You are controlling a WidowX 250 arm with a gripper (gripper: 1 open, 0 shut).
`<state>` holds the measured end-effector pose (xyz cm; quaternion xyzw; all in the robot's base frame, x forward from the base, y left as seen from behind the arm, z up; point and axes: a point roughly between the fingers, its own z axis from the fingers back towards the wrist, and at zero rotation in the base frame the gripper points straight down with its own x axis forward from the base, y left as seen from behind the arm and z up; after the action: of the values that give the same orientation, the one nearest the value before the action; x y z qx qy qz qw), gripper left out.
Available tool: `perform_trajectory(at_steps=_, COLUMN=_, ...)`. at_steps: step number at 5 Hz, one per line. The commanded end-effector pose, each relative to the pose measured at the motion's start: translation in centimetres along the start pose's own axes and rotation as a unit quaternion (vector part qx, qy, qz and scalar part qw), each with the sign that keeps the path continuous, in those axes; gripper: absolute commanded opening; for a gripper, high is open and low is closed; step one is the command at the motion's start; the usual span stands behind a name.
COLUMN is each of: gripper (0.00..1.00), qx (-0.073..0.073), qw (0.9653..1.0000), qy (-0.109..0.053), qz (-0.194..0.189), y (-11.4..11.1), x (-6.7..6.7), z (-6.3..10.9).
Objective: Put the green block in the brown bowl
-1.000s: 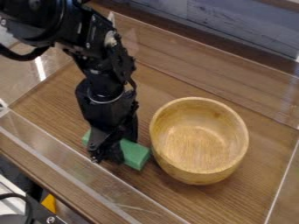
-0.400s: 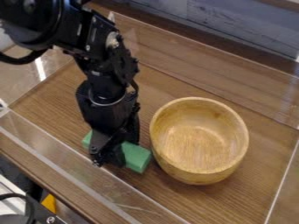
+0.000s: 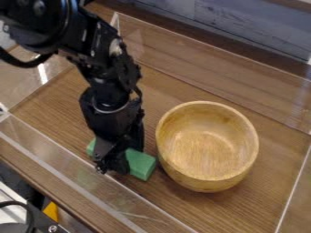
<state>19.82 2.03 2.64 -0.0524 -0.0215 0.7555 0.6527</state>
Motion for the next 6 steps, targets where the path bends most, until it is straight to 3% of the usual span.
perform_trajectory(at_steps=1, gripper=0.00, qx=-0.009, qw=0.9999, qy=0.001, qz=-0.006, y=-0.12, x=-0.93, z=-0.39)
perform_trajectory(at_steps=3, gripper=0.00, qx=-0.009, qw=0.9999, qy=0.002, qz=0.007, y=-0.87, x=-0.30, z=0.15)
perform_trajectory(at_steps=5, gripper=0.00, qx=-0.009, qw=0.9999, qy=0.004, qz=0.005, y=-0.24, x=-0.50, z=-0.45)
perform_trajectory(at_steps=6, gripper=0.00, qx=-0.009, qw=0.9997, qy=0.003, qz=0.021, y=0.04, x=-0.63, z=0.36)
